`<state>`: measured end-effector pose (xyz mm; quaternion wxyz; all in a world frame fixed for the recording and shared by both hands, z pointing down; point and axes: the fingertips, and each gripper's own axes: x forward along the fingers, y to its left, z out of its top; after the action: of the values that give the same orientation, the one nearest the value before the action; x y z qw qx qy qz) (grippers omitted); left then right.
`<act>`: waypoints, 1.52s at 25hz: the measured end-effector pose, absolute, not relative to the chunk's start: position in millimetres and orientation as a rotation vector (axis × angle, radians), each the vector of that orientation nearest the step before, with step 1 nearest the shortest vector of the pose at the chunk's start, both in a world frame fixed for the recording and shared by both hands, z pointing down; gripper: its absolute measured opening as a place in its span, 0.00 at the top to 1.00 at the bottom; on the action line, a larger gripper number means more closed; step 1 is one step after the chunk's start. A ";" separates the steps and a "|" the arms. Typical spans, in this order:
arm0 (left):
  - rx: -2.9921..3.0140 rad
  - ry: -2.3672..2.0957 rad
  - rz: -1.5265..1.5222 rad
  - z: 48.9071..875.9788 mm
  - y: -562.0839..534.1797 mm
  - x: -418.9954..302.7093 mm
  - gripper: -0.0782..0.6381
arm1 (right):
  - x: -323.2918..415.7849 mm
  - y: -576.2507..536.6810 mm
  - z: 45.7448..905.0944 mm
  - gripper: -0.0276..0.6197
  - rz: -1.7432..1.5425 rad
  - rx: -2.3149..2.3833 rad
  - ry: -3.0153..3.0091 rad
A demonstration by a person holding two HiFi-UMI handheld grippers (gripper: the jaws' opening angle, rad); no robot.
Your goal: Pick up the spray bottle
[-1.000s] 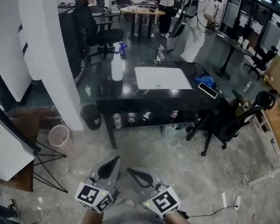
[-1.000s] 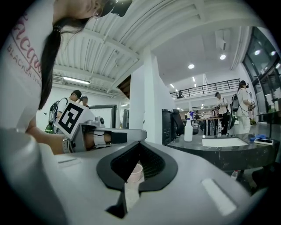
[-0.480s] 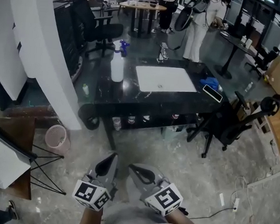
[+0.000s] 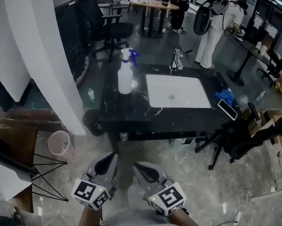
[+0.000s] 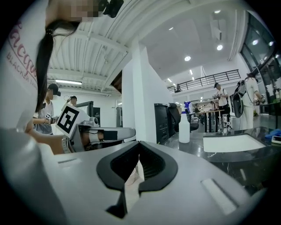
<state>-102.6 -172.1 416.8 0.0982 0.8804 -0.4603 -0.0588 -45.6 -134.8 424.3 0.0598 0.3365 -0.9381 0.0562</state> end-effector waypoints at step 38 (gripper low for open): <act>2.592 -1.561 0.368 489.8 -553.9 -91.6 0.07 | -42.0 -437.5 424.2 0.96 0.237 0.977 -2.816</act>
<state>-91.6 -553.9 489.8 0.0467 0.8495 -0.5115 0.1205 -42.0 -437.5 424.2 0.0759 0.3257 -0.9391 0.0792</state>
